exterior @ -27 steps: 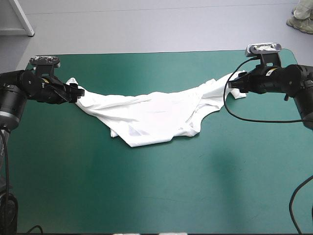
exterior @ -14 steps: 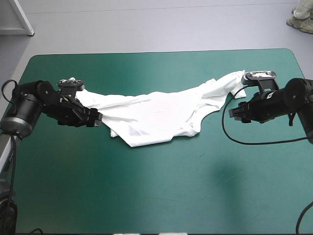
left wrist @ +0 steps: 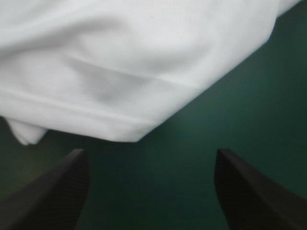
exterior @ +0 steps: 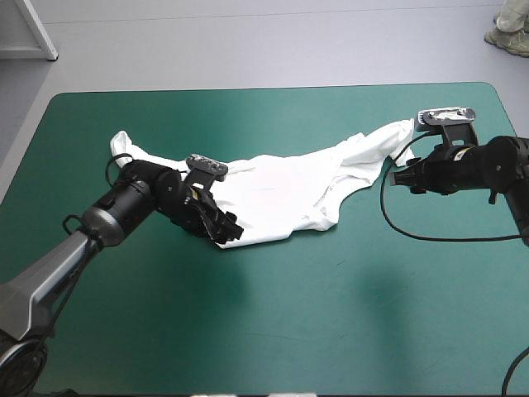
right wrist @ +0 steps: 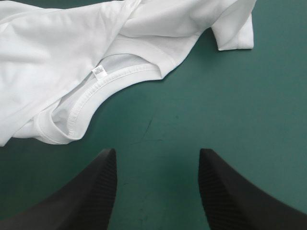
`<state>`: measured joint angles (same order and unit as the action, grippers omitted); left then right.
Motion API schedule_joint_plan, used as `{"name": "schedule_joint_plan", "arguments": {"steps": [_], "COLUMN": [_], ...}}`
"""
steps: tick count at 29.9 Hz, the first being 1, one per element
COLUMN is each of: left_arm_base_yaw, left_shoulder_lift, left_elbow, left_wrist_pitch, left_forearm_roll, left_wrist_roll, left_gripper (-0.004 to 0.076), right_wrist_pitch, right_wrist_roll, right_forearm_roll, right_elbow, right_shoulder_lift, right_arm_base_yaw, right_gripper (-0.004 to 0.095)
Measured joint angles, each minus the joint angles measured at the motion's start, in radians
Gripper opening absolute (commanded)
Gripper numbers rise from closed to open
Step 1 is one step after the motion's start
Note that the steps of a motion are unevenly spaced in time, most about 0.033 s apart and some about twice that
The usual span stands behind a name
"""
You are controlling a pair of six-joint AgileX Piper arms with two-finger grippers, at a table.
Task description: Fold the cloth
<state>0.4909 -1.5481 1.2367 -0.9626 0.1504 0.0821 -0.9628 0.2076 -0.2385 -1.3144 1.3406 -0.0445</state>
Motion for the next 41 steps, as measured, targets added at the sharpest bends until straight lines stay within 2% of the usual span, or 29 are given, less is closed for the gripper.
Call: {"name": "schedule_joint_plan", "arguments": {"steps": [8,11,14,19,24,33,41], "left_arm_base_yaw": [0.081,0.081,0.081,0.079,0.076,0.076,0.080], "left_shoulder_lift": [-0.170,-0.204,-0.215,-0.231,-0.233,-0.200,-0.024], "left_elbow": [-0.039,-0.037,-0.031,-0.024,-0.022,-0.016,-0.017], "left_wrist_pitch": [0.102,0.138,0.133,0.125,0.143,0.144,0.142], "left_forearm_roll": [-0.013,-0.021,-0.030,-0.081,-0.098,-0.109,-0.166], "left_wrist_roll": [-0.031,-0.040,-0.044,-0.045,-0.018,-0.050,-0.135], "left_gripper": [0.0526,0.0482,0.0354,0.0020,0.0021,0.0019,0.0019], "right_wrist_pitch": [-0.010,-0.022,-0.018,0.048,0.108,0.126,0.141], "right_wrist_roll": [-0.022,-0.023,-0.023,-0.046,-0.054,-0.055,-0.054], "right_forearm_roll": [0.057,0.061,0.062,0.097,0.100,0.122,0.143], "right_elbow": [0.000,0.000,0.000,0.000,-0.019,-0.188,-0.346], "right_shoulder_lift": [0.000,0.001,0.001,0.010,0.068,0.326,0.568], "right_arm_base_yaw": [0.000,0.000,0.000,0.000,0.000,0.014,0.015], "right_gripper": [0.0485,0.0486,0.0485,0.0485,0.0485,0.0486,0.0485]}}
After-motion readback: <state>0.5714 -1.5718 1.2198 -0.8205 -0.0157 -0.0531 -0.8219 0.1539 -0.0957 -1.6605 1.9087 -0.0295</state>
